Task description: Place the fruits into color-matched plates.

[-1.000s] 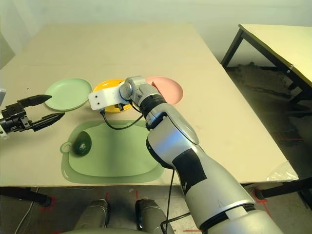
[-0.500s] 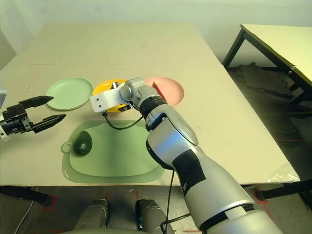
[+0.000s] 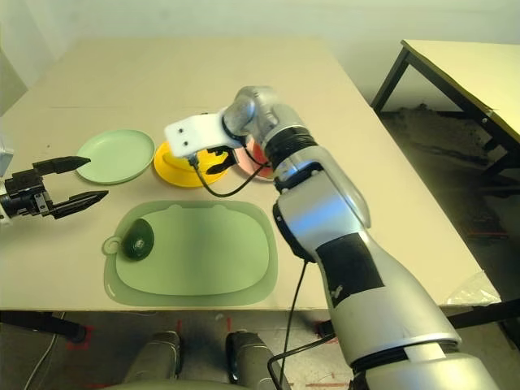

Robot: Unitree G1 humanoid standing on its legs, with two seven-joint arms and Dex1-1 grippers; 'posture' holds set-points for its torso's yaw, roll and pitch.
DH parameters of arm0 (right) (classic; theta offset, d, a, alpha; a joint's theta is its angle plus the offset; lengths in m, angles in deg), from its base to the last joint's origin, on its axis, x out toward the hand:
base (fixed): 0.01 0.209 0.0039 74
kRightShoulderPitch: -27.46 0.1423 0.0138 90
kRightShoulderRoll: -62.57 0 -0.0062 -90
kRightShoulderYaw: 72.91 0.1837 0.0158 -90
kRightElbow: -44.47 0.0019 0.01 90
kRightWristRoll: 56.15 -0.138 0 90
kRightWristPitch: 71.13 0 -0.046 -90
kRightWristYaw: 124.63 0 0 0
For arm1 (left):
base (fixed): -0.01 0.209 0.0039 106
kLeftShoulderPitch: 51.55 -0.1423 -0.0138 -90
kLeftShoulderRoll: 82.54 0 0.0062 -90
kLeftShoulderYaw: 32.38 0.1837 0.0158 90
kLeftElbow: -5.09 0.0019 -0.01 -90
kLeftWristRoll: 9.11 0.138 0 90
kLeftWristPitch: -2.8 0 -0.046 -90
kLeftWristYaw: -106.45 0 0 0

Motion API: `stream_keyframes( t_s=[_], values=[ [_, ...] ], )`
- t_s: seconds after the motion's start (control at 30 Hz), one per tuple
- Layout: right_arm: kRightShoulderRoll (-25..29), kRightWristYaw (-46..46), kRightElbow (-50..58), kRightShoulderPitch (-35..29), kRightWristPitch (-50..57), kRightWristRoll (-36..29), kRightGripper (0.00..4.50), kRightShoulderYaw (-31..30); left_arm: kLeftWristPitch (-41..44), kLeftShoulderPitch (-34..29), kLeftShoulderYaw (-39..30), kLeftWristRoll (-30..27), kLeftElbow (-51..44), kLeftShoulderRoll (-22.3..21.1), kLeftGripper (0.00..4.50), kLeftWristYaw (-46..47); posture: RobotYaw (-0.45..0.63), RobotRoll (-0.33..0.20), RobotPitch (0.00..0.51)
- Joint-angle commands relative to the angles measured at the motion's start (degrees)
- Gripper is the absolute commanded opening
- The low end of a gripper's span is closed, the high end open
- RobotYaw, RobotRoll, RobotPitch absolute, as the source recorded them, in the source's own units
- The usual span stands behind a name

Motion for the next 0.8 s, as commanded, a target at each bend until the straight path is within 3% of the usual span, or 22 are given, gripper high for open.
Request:
stream_keyframes(
  t_s=[0.03, 0.27, 0.47, 0.53, 0.67, 0.8],
  values=[
    [3.07, 6.49, 10.37, -7.37, 7.87, -7.35, 4.44, 3.99, -1.82, 0.63, 1.53, 1.87, 1.61, -0.92, 4.5, -1.79, 0.07, 0.0, 0.107],
    [6.45, 4.97, 36.92, -24.68, 33.46, -21.19, 4.44, 12.67, -2.83, 2.5, 2.61, 2.79, 3.68, -1.03, 4.5, -4.09, 0.05, 0.0, 0.114],
    [6.79, 2.13, 56.07, -42.94, 43.13, -37.52, 4.44, 22.15, -5.77, 4.3, 4.8, 6.12, 6.36, -3.11, 4.5, -6.66, 0.05, 0.0, 0.114],
    [6.71, 2.38, 60.25, -48.78, 42.23, -41.97, 4.44, 24.34, -7.33, 5.5, 5.63, 7.06, 7.8, -3.52, 4.5, -7.94, 0.05, 0.0, 0.114],
    [9.29, 3.75, 65.0, -57.12, 38.82, -44.15, 4.44, 23.89, -12.11, 8.43, 8.36, 9.22, 10.09, -4.14, 4.5, -12.02, 0.04, 0.0, 0.113],
    [10.3, 2.16, 65.49, -60.87, 36.14, -45.34, 4.44, 24.46, -20.91, 11.33, 12.87, 12.55, 11.7, -5.33, 4.5, -18.76, 0.03, 0.0, 0.111]
  ],
)
